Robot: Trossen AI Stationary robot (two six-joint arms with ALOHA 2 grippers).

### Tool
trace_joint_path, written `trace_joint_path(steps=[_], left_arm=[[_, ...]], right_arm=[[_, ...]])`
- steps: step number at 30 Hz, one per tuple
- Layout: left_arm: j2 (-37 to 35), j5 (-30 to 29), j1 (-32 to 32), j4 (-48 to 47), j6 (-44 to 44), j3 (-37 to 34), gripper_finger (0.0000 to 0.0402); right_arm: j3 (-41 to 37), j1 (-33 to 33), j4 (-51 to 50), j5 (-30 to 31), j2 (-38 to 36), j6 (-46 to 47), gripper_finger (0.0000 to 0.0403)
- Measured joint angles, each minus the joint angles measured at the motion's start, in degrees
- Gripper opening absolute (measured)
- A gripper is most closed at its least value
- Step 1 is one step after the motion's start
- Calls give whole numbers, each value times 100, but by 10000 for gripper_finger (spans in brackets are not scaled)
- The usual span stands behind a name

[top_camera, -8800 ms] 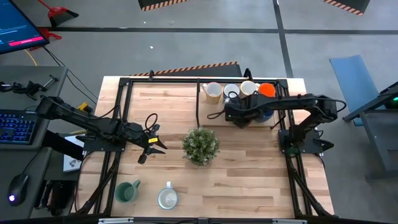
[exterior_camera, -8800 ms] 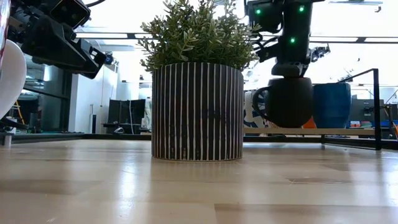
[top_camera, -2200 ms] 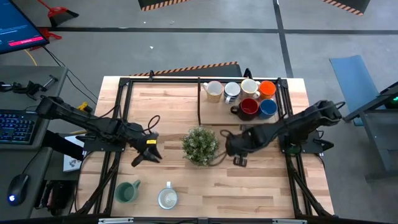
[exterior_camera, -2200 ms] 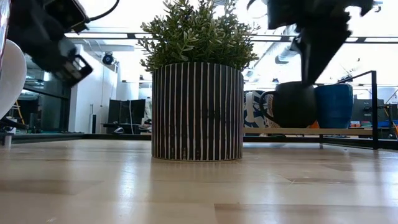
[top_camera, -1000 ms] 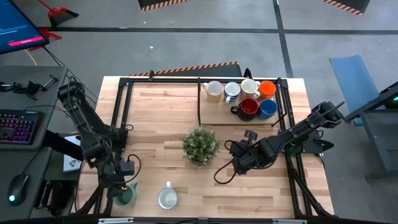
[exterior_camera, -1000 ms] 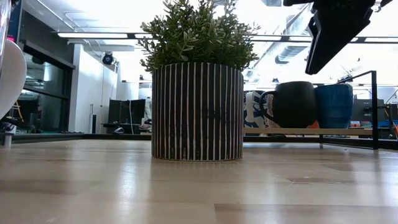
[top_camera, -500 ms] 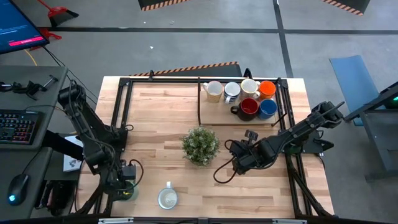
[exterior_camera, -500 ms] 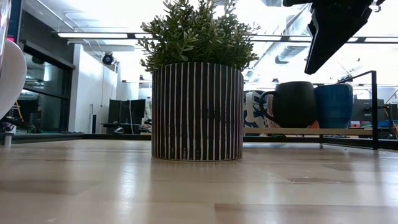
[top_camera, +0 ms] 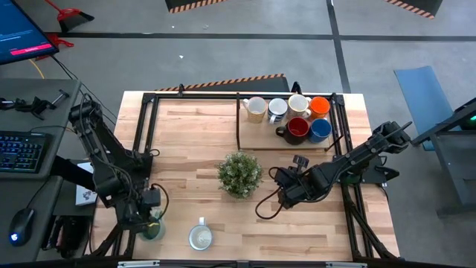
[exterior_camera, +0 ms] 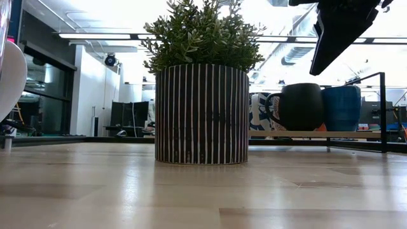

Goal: Place coffee mugs
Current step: Put the green mug on the shelf

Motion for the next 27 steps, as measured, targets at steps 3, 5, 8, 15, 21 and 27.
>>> trace_joint_path(steps=[3,5,8,15,21,27], left_arm=[[3,5,0,-195,-50,-6,90],[3,4,0,-134,-48,-6,90],[6,5,0,-153,-48,-6,90],[7,6,-4,87,-11,-8,90],[243,48,-3,194,133,-8,90],[518,184,-2,231,142,-10,90]], right_arm=[[0,4,7,-2,2,6,103],[0,3,7,-2,2,3,103],[0,2,5,-2,2,2,103],[0,2,4,188,2,0,103],[0,2,0,199,1,0,103],[0,2,-15,199,2,0,103]])
